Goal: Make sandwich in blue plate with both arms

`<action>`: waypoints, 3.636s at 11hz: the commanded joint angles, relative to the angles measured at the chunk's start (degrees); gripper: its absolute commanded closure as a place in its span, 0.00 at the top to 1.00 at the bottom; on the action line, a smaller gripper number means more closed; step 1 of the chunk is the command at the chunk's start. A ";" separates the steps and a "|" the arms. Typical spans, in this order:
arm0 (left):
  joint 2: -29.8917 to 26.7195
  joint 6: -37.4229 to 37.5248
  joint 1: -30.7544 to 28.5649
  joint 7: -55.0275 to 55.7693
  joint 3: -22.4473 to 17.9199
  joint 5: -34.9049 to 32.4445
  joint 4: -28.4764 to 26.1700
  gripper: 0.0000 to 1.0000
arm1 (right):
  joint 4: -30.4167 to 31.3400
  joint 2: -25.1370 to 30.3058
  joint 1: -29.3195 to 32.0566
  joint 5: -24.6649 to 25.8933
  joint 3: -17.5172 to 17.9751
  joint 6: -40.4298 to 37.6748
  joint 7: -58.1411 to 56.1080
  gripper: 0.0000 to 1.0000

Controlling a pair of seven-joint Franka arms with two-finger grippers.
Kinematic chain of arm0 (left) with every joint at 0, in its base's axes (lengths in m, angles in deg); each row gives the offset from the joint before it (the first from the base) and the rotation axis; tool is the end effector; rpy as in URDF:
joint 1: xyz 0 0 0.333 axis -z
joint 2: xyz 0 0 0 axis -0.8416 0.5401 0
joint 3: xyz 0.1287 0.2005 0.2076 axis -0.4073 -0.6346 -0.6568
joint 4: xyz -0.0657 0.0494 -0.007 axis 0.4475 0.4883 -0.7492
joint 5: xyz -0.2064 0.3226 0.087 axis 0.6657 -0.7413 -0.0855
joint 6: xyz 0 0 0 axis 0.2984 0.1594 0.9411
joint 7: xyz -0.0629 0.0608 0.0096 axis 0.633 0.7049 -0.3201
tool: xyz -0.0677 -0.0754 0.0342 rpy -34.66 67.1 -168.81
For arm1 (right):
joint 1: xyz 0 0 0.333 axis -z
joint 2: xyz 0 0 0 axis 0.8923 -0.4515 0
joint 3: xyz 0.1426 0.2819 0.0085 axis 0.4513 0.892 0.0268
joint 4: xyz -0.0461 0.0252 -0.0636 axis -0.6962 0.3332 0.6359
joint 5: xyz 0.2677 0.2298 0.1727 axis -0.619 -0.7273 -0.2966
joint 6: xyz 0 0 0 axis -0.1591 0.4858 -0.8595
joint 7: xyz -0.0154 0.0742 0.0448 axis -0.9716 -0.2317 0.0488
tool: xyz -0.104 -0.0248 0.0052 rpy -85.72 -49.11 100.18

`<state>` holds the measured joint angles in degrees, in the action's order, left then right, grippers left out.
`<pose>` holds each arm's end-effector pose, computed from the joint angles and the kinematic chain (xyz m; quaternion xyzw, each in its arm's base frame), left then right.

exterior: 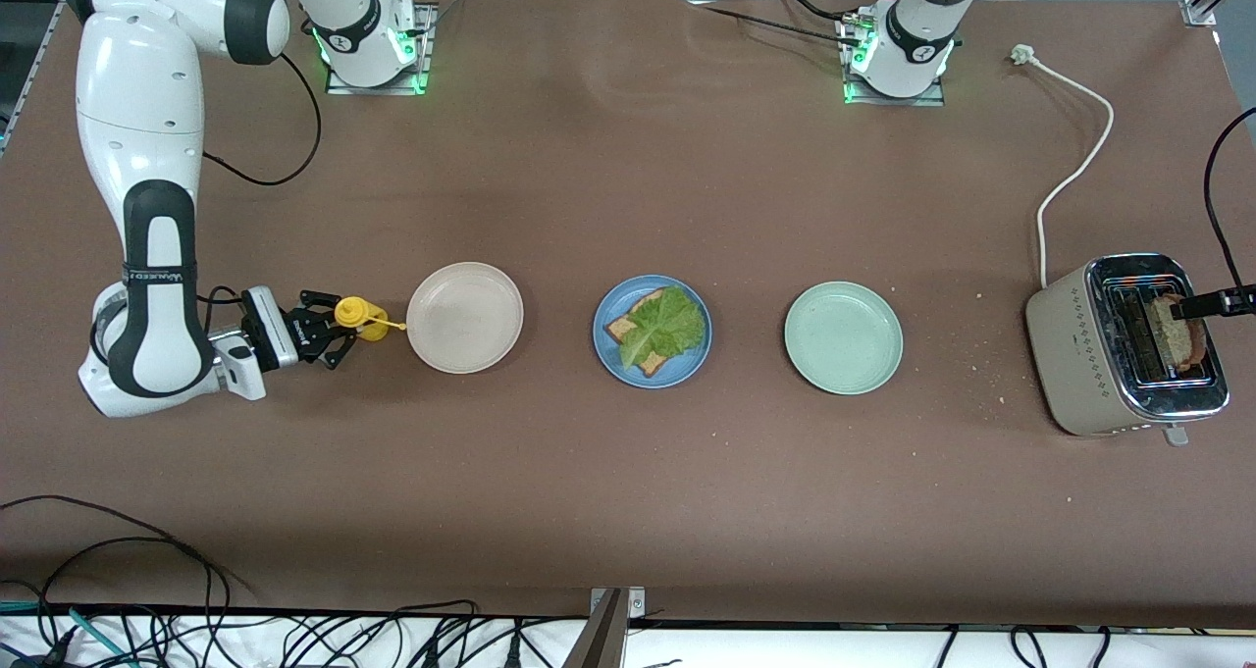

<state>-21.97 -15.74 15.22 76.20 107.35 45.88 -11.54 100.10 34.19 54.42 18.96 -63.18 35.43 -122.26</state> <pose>0.6097 0.2654 0.3958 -0.9932 -0.0747 0.0891 0.0088 0.6420 -0.0166 0.1533 -0.4874 -0.7183 -0.1886 0.4592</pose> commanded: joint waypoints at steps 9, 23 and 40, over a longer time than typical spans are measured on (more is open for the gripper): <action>2.56 0.17 0.34 0.69 0.42 -1.11 1.92 0.00 | -1.88 0.48 2.68 1.26 -4.78 -2.54 10.98 1.00; -16.68 23.73 0.07 19.34 8.38 24.37 -1.50 0.00 | -8.57 21.81 -6.45 25.19 -8.32 -9.78 93.82 1.00; 0.79 -46.64 29.05 53.86 26.28 47.32 -21.46 0.00 | 22.55 55.42 6.63 55.05 22.19 20.04 138.36 1.00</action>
<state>-24.37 -56.74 40.71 130.10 135.94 92.12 -33.86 122.18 89.14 60.89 72.93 -41.24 54.58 15.64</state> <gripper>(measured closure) 0.916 0.000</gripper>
